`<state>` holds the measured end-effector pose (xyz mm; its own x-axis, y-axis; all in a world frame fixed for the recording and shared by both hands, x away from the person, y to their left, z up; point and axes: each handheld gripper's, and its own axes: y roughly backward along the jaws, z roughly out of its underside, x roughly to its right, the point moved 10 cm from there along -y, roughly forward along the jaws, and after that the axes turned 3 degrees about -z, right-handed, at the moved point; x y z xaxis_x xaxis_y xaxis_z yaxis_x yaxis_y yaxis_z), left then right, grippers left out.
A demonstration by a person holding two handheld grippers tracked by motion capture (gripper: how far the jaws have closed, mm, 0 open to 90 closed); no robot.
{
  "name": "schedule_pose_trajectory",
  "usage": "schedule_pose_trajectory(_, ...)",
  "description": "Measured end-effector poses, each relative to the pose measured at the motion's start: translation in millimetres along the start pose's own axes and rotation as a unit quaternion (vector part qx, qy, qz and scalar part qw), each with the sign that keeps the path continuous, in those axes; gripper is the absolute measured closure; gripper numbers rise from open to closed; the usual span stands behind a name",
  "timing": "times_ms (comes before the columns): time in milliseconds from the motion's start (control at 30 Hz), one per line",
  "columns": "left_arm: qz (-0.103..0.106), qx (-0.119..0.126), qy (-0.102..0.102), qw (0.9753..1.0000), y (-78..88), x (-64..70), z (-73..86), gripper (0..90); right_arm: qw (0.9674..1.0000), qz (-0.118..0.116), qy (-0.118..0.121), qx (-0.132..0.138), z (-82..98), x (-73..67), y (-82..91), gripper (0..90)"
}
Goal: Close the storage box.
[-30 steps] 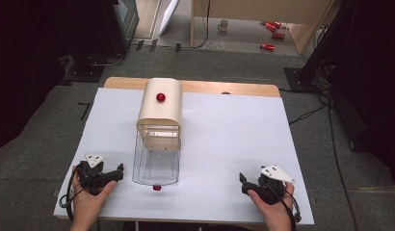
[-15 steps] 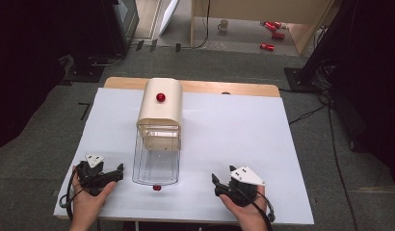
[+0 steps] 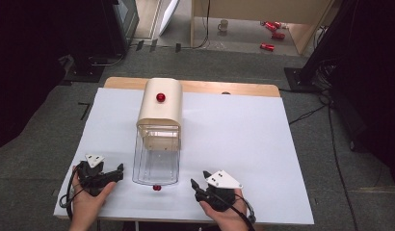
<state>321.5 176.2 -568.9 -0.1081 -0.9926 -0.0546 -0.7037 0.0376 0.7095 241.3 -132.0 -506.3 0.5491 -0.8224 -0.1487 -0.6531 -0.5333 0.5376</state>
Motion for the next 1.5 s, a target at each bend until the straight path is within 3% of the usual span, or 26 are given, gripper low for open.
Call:
schedule_pose_trajectory(333, 0.0, 0.0, 0.0, 1.0, 0.0, -0.1, 0.0, 7.5, 0.9991, -0.04, 0.01, 0.004, -1.7, -31.1, -5.1, 59.6)
schedule_pose_trajectory(700, 0.0, 0.0, 0.0, 1.0, 0.0, -0.1, 0.1, 7.5, 0.9971, -0.075, 0.015, -0.002, -1.3, -53.7, -15.3, 67.6)
schedule_pose_trajectory(833, 0.0, 0.0, 0.0, 1.0, 0.0, 0.0, 0.0, 7.5, 0.9948, -0.099, 0.024, -0.008, 0.7, -67.3, -21.1, 71.1)
schedule_pose_trajectory(1000, 0.0, 0.0, -0.001, 1.0, 0.0, 0.0, 0.1, 7.5, 0.9933, -0.112, 0.028, -0.009, 0.4, -79.1, -26.6, 72.7)
schedule_pose_trajectory(1500, 0.0, 0.0, -0.001, 1.0, 0.0, 0.0, 0.0, 7.5, 0.9897, -0.139, 0.032, -0.014, -2.0, -95.2, -41.5, 75.4)
